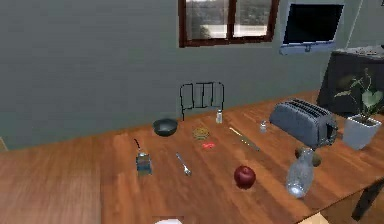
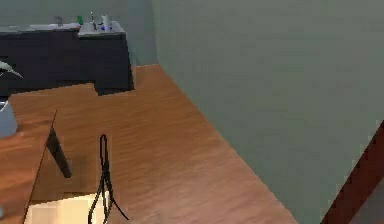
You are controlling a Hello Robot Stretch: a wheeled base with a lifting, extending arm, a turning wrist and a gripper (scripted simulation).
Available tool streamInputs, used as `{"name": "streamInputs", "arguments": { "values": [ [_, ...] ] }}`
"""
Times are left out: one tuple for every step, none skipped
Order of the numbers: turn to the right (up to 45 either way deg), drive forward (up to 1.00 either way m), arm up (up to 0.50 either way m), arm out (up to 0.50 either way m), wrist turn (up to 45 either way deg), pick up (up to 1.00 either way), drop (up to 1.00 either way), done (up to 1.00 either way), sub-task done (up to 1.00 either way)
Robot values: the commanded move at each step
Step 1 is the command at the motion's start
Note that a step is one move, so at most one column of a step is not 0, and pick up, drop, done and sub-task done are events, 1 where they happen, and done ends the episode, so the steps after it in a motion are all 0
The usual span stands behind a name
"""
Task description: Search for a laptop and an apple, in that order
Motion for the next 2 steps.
{"name": "streamInputs", "arguments": {
  "values": [
    [18.0, 0.0, 0.0, 0.0, 0.0, 0.0, 0.0, 0.0, 0.0],
    [0.0, 0.0, 0.0, 0.0, 0.0, 0.0, 0.0, 1.0, 0.0]
  ]
}}
